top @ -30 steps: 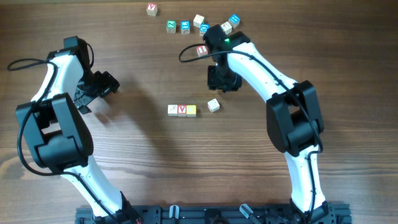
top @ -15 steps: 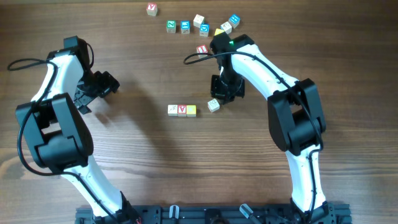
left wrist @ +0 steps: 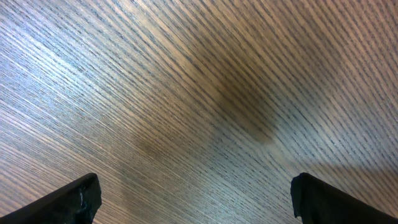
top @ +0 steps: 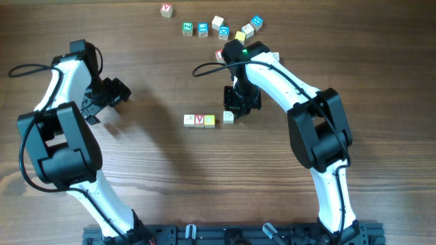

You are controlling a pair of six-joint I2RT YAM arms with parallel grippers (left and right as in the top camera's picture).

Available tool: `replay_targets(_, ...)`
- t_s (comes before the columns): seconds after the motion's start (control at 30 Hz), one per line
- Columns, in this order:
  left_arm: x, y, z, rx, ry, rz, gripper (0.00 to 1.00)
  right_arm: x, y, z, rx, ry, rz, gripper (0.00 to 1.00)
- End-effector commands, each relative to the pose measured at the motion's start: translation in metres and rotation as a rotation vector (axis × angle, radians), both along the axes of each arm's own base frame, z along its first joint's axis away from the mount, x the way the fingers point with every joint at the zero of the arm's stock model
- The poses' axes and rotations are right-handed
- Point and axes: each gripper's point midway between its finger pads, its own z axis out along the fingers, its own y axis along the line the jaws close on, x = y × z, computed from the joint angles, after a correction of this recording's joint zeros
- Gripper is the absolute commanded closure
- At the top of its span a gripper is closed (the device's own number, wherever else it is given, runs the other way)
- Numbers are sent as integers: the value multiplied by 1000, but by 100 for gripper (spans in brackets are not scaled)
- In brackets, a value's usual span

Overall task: Form a horizontal line
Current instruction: 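Carry the dove block and set it right of the 'C' block, then nudge the dove block left against the 'C' block with right gripper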

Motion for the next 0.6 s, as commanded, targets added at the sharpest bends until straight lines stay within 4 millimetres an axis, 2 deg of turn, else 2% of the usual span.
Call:
replay_targets(0.0,0,3,3,11,-6,4,0,9,-3,-5,-23,-44,18,95)
replay_targets(0.27,0,3,3,11,-7,4,0,11,-1,-5,-12,-54,31,96)
replay_targets(0.57,0,3,3,11,-7,4,0,-2,17,0,91,3,61,96)
